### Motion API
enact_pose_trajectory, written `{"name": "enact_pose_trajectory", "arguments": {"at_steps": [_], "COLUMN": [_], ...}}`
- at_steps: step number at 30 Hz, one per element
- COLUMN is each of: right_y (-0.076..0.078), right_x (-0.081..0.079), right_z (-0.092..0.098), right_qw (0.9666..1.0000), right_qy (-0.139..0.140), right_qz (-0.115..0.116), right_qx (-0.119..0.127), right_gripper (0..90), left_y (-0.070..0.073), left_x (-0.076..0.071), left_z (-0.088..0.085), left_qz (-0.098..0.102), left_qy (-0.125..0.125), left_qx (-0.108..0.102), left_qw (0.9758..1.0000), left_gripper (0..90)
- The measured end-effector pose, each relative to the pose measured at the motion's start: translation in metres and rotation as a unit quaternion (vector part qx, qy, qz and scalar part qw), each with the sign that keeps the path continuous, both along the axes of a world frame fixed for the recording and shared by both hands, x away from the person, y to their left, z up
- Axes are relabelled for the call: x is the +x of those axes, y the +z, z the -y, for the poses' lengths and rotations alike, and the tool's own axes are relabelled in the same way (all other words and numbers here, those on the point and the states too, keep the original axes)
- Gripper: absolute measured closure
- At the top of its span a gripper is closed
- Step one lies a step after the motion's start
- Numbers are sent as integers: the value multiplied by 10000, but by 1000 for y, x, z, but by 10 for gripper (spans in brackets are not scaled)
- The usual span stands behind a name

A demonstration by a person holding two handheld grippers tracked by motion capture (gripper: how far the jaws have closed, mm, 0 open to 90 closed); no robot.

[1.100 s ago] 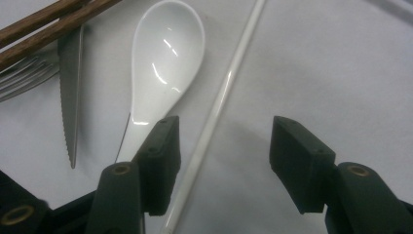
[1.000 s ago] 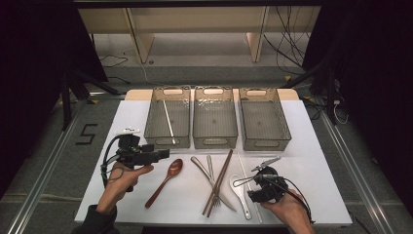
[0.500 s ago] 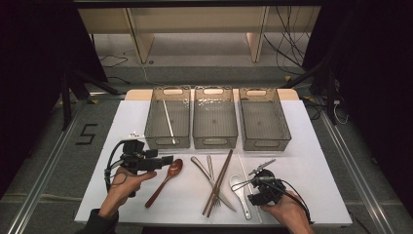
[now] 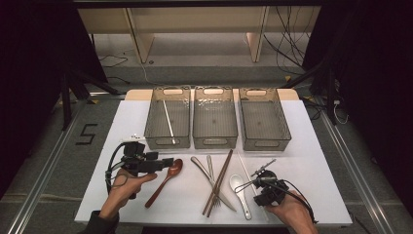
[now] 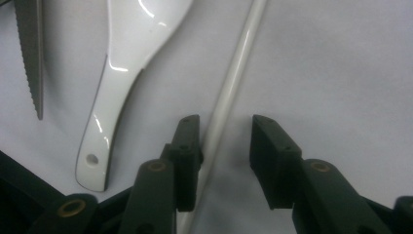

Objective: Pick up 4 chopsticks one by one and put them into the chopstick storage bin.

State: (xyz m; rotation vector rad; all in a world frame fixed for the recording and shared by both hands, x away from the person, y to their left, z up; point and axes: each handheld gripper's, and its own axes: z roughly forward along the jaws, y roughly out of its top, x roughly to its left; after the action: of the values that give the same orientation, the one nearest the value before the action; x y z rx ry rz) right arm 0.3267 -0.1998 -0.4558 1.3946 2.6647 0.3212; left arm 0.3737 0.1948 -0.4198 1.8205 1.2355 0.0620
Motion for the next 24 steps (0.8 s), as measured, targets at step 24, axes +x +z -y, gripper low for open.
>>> {"name": "enact_pose_trajectory", "arguments": {"at_steps": [24], "right_y": [2], "right_x": [13], "right_z": [12], "right_qw": [9991], "right_qy": [-185], "right_qz": [-370], "right_qx": [-109], "right_gripper": [844], "left_y": [0], "left_x": [-1], "left_z": [2], "left_qz": [29], "left_qy": [-24], "left_qx": [54], "left_qw": [10000], "left_gripper": [189]}}
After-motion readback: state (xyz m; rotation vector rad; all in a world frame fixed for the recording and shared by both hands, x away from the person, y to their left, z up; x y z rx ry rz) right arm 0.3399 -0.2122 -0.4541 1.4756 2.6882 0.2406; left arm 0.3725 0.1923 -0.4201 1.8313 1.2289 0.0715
